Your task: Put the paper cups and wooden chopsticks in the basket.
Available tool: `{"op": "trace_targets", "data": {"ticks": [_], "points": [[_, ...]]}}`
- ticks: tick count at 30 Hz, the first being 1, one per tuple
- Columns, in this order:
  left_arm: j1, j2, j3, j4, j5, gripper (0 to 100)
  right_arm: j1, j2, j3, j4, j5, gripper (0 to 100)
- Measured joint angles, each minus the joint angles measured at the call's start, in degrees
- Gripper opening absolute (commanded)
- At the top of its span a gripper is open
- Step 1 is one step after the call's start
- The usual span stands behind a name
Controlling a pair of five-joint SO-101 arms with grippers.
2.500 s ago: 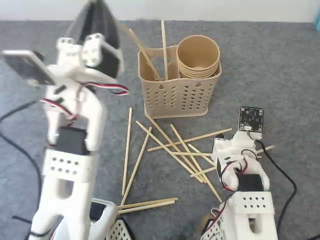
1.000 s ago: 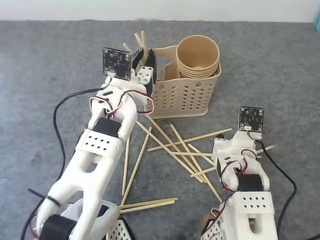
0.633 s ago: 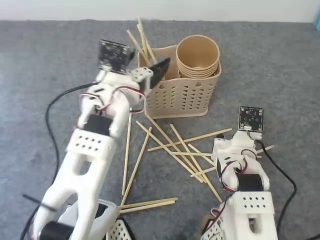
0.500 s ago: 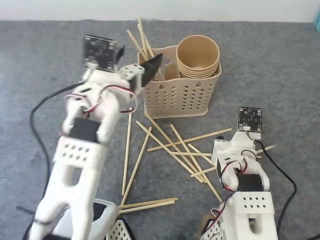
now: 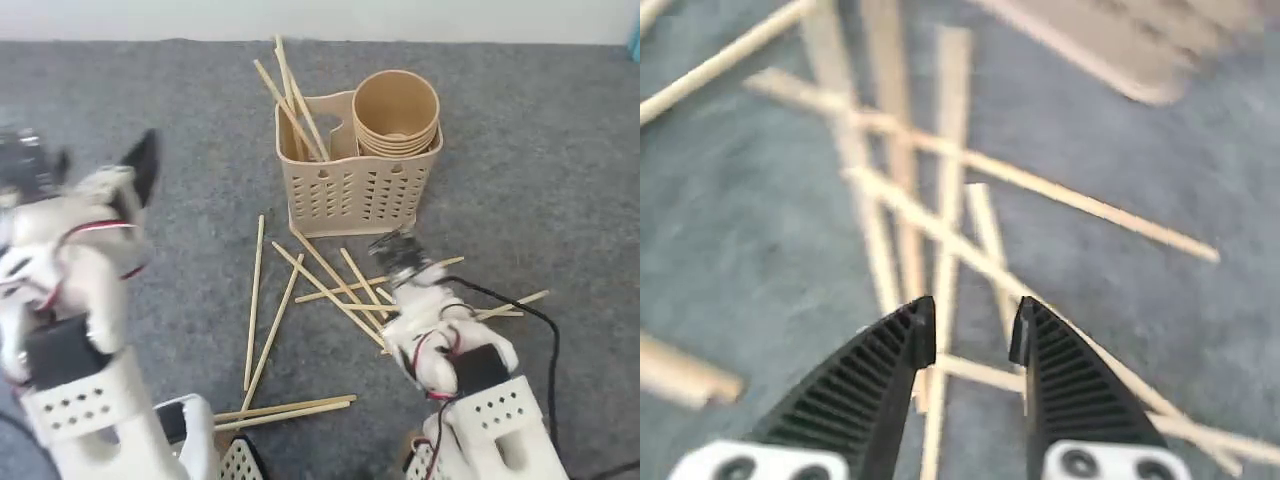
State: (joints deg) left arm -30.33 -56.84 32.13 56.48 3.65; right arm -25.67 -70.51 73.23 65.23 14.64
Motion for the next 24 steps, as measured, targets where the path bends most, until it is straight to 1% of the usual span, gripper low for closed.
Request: {"op": "trace_targets", "data": {"ticks": [3,6,10,13,16,21,24], "points": [[-10.37,1.14,0.0,0.0,0.0,33,-8.09,0.0,-4.31,5.36,3.6,13.9],[-19.43,5.27,0.0,-0.53,0.0,33,-16.53,0.0,-6.77,7.56,4.31,13.9],[-28.31,14.24,0.0,-5.8,0.0,33,-26.73,0.53,-7.21,7.65,4.4,14.3],[-32.79,22.33,-1.32,-10.29,0.0,33,-34.11,5.98,-7.38,5.89,2.46,14.3],[-35.96,29.8,-4.13,-12.48,0.0,33,-40.09,14.86,-7.65,0.79,0.53,14.4],[-40.35,40.0,-10.37,-14.24,0.0,33,-45.19,33.67,-10.37,-10.37,-2.29,14.5],[-41.49,45.45,-14.07,-14.51,0.0,33,-45.8,44.84,-15.3,-12.13,-2.81,14.5]]}}
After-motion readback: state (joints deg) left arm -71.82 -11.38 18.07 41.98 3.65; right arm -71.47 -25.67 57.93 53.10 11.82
